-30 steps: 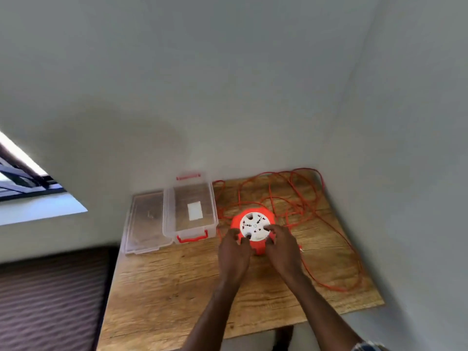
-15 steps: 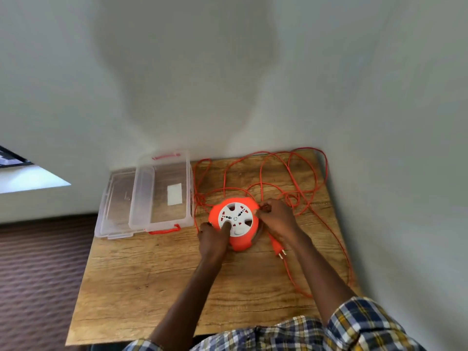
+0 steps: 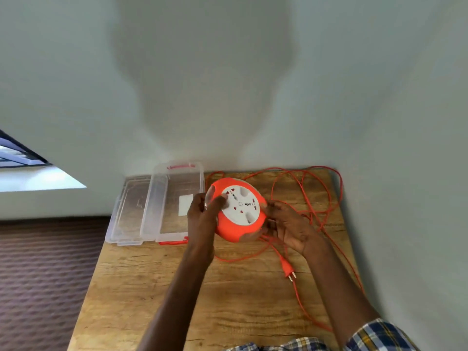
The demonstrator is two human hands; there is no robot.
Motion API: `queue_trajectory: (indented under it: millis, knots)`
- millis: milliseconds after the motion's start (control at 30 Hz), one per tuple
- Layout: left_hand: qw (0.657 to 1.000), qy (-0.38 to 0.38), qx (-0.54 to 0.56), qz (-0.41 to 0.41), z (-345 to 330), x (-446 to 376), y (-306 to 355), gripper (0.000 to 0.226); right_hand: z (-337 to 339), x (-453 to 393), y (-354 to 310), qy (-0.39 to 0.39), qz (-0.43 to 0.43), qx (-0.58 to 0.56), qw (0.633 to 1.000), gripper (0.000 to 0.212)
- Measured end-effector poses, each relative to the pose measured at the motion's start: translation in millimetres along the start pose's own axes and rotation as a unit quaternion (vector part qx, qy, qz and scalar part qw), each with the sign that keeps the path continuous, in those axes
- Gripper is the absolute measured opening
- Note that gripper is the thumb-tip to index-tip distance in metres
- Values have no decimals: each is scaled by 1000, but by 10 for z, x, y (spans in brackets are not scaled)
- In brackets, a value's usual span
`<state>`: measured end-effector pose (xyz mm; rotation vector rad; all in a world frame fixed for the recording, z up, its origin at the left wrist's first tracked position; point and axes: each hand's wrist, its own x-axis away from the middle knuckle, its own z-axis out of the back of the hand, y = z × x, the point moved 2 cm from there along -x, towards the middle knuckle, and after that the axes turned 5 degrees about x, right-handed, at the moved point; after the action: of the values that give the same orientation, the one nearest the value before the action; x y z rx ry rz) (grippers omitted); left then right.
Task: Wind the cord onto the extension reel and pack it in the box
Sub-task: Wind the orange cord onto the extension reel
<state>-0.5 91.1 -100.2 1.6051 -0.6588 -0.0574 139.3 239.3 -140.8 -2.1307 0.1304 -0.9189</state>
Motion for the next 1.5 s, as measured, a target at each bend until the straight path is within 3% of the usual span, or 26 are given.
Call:
queue_trajectory:
  millis: [133, 267, 433, 500, 567, 633, 700, 767, 800, 867, 933, 1133, 1233, 1267, 1367, 1500]
  knots:
    - [969, -136, 196, 57, 70, -30, 491, 38, -533, 178, -234, -26, -14, -40, 999, 39]
    - [938, -268, 213, 62, 185, 70, 790, 105, -1132, 373, -309, -67, -26, -141, 987, 48]
    - [920, -316, 230, 32, 414, 43, 1109, 111, -1604, 566, -236, -162, -56, -219, 961, 54]
    - [913, -328, 242, 36, 452, 9, 1180, 102, -1673, 595, -206, -163, -45, -155, 973, 62]
    - [899, -338, 275, 44, 460, 2, 1210, 91, -1681, 636, -210, -108, -8, 62, 992, 63]
    - [892, -328, 305, 63, 484, -64, 1181, 91, -1587, 673, -295, 3, 45, 321, 946, 63]
    - [891, -325, 309, 73, 516, -140, 1190, 96, -1442, 690, -452, 128, 117, 500, 849, 72]
    - [882, -354, 299, 81, 548, -208, 1258, 94, -1356, 708, -650, 265, 238, 566, 743, 67]
    - [877, -371, 294, 82, 555, -246, 1305, 93, -1355, 721, -758, 299, 295, 531, 735, 55]
    - [868, -398, 286, 80, 516, -299, 1413, 94, -1479, 728, -937, 236, 349, 413, 807, 36]
    - [857, -430, 276, 73, 399, -298, 1512, 95, -1642, 716, -1058, 150, 364, 364, 844, 54]
    - [819, -503, 254, 108, 228, -288, 1370, 92, -1749, 752, -944, 209, 444, 433, 756, 56]
    - [824, -490, 250, 136, 253, -339, 1251, 85, -1759, 783, -877, 183, 496, 549, 648, 58]
    - [828, -483, 244, 150, 260, -363, 1239, 85, -1748, 780, -868, 145, 504, 571, 632, 58]
    - [830, -466, 228, 205, 304, -428, 1229, 84, -1675, 777, -885, 67, 460, 605, 646, 48]
    - [840, -439, 227, 224, 345, -447, 1190, 82, -1627, 728, -883, 88, 423, 659, 616, 57]
